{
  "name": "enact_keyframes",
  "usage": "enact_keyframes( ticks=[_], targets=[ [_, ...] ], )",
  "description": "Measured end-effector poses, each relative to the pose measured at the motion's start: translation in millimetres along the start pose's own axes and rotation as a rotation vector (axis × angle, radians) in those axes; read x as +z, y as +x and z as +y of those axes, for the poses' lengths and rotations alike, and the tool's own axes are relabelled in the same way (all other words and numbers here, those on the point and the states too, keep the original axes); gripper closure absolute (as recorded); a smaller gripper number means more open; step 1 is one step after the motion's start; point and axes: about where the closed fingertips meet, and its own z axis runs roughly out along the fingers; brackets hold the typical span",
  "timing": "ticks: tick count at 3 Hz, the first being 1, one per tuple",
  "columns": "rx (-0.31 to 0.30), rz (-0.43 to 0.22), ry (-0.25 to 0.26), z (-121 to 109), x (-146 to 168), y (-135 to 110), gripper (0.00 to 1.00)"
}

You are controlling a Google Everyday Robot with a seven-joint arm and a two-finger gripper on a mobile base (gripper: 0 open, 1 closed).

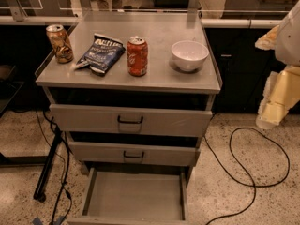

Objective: Place coke can into bottom drawer

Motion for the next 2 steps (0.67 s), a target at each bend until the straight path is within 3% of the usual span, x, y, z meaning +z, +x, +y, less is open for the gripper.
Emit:
enact_keyframes(
  ticks=[1,2],
  targets=[
    [0.0,0.0,0.0,0.0,0.0,0.0,0.0],
    [0.076,-0.065,0.005,-8.6,8.4,-0.5,0.0]
  ],
)
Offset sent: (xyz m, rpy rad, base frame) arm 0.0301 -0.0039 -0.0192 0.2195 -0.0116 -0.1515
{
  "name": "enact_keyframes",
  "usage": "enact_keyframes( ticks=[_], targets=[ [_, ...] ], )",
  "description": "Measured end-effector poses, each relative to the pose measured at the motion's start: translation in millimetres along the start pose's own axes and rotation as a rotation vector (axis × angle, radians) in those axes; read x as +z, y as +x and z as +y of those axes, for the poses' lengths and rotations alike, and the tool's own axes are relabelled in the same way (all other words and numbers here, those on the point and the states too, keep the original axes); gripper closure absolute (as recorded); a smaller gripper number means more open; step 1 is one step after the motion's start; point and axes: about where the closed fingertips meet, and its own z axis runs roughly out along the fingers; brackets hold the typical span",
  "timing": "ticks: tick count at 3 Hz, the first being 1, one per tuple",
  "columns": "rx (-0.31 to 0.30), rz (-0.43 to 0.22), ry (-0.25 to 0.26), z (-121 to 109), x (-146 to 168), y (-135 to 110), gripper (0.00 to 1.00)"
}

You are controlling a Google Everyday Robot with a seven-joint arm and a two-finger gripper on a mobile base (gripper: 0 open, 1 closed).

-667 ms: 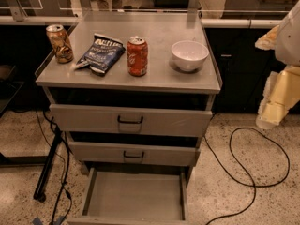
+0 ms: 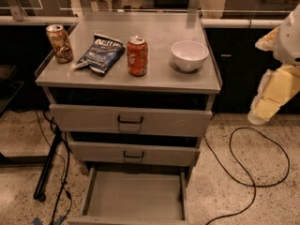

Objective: Place coke can into bottom drawer

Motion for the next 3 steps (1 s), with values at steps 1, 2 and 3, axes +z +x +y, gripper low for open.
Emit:
enact_keyframes(
  ticks=[1,2,3],
  targets=[
    [0.102,-0.084,0.021,-11.8,8.8,-6.9,0.0],
    [0.191,-0.155,0.05,-21.6,17.5,-19.3,0.0],
    [0.191,-0.155,0.05,-21.6,17.5,-19.3,0.0]
  ],
)
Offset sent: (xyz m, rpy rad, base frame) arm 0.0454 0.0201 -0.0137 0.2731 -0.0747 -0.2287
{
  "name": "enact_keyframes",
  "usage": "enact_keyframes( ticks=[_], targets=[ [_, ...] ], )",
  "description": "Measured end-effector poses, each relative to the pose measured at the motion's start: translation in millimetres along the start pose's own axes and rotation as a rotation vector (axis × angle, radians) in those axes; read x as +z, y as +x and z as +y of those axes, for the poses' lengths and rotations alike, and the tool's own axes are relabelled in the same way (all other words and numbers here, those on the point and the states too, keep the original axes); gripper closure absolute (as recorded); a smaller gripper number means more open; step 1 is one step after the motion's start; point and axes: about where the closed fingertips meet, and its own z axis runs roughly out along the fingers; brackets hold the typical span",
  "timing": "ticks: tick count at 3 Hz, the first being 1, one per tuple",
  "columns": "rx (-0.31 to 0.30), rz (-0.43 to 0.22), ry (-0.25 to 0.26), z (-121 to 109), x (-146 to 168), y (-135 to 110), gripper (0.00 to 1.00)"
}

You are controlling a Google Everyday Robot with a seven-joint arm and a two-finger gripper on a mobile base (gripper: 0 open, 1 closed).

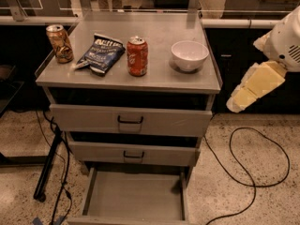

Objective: Place coke can into bottom drawer

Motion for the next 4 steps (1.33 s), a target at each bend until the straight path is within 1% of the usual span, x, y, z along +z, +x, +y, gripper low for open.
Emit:
enact_keyframes(
  ticks=[1,2,3,4],
  targets=[
    [0.032,-0.043,-0.002,0.2,12.8,-8.9,0.0],
    [0.127,-0.127,0.016,-10.0,41.8,-28.3,0.0],
    [0.169,-0.174,0.033,-18.0,55.5,-41.2,0.0],
    [0.17,-0.179,0.04,-19.5,54.8,-42.7,0.0]
  ],
)
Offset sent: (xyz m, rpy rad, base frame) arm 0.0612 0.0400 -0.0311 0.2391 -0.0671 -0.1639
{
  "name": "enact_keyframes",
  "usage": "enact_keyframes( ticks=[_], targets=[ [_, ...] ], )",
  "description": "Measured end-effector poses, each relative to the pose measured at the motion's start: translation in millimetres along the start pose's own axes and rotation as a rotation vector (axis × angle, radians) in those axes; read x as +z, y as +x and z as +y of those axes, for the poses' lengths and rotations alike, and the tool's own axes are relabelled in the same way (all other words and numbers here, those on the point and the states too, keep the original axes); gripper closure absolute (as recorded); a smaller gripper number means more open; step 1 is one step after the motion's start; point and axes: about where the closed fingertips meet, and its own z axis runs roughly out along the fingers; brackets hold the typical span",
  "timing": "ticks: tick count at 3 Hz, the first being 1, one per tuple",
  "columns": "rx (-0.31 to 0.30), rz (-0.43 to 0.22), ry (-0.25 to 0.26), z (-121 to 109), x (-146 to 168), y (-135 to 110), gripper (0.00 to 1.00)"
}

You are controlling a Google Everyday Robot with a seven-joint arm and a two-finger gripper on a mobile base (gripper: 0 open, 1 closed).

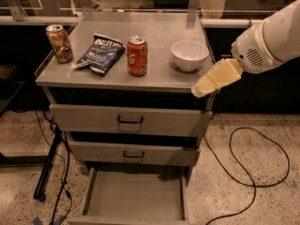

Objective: Place coke can into bottom drawer

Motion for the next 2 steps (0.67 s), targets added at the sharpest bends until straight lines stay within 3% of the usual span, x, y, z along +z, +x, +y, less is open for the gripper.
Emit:
enact_keyframes(
  ticks=[1,2],
  targets=[
    [0.01,-0.02,-0.006,3.6,0.9,1.3,0.0],
    [0.061,-0.087,-0.025,14.2,22.0,-5.3,0.0]
  ],
)
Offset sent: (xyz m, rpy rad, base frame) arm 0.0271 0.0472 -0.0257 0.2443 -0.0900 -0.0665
